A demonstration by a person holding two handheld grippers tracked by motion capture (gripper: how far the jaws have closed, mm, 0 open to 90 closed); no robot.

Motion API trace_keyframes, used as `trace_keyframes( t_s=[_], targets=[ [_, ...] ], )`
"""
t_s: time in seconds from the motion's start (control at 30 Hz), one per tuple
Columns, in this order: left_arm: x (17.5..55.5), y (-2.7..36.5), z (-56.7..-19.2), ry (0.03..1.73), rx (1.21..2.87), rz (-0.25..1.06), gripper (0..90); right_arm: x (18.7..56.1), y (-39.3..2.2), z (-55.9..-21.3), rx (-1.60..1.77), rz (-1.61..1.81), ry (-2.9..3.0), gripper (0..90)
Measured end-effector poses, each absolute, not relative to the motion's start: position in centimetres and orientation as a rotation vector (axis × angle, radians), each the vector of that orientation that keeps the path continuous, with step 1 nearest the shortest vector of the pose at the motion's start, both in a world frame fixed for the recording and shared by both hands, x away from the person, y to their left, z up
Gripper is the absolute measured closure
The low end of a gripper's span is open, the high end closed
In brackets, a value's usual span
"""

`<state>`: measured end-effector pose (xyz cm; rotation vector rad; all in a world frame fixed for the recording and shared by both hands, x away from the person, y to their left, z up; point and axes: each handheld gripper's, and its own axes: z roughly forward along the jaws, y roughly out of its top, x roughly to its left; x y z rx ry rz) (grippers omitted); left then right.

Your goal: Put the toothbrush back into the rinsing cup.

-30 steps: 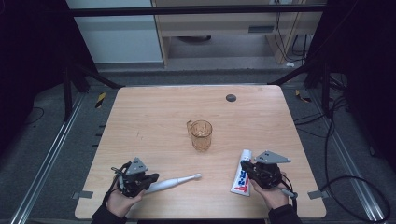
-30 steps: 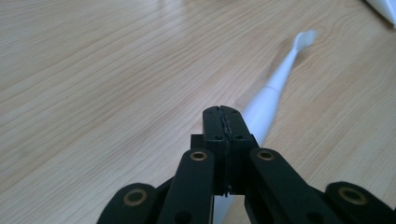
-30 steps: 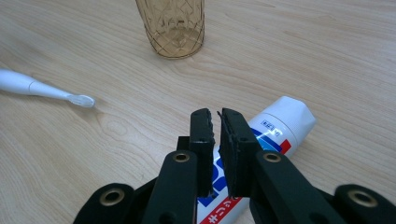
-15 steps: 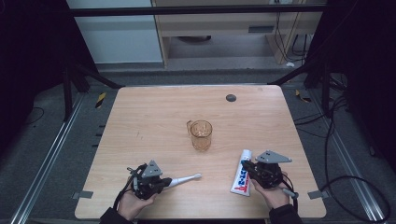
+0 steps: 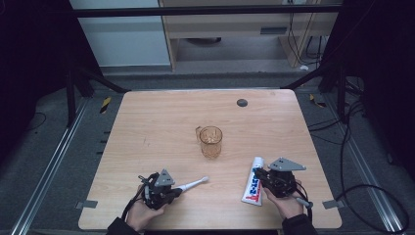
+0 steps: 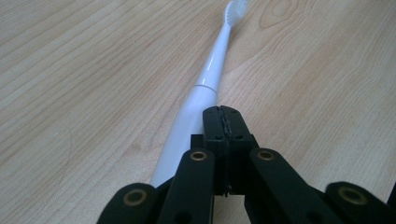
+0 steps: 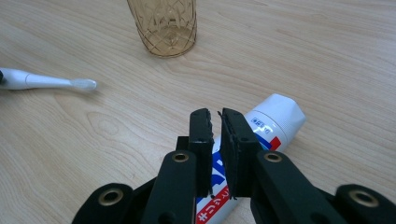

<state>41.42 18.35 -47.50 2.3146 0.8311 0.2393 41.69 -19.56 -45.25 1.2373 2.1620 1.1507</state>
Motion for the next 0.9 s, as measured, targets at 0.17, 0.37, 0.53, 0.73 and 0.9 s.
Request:
trace_keyframes(
  t_s=[0.17,0.37,0.53,0.73,0.9],
  targets=[
    [41.6,18.5,-47.6,0.845,2.307,0.253,89.6,41.7,-19.6,-45.3,1.237,1.150,2.162,82.6],
    [41.7,18.5,-47.6,0.847,2.309,0.260,89.6,41.7,-19.6,-45.3,1.242,1.147,2.160,82.7],
    [41.7,18.6,-47.5,0.854,2.295,0.268,89.6,41.7,-19.6,-45.3,1.242,1.147,2.160,82.7],
    [41.6,18.8,-47.0,0.847,2.274,0.288,89.5,41.7,-19.7,-45.3,1.243,1.148,2.157,82.6],
    [42.0,19.8,-45.6,0.881,2.193,0.338,88.2,41.9,-20.2,-45.2,1.255,1.146,2.137,80.5]
  ],
)
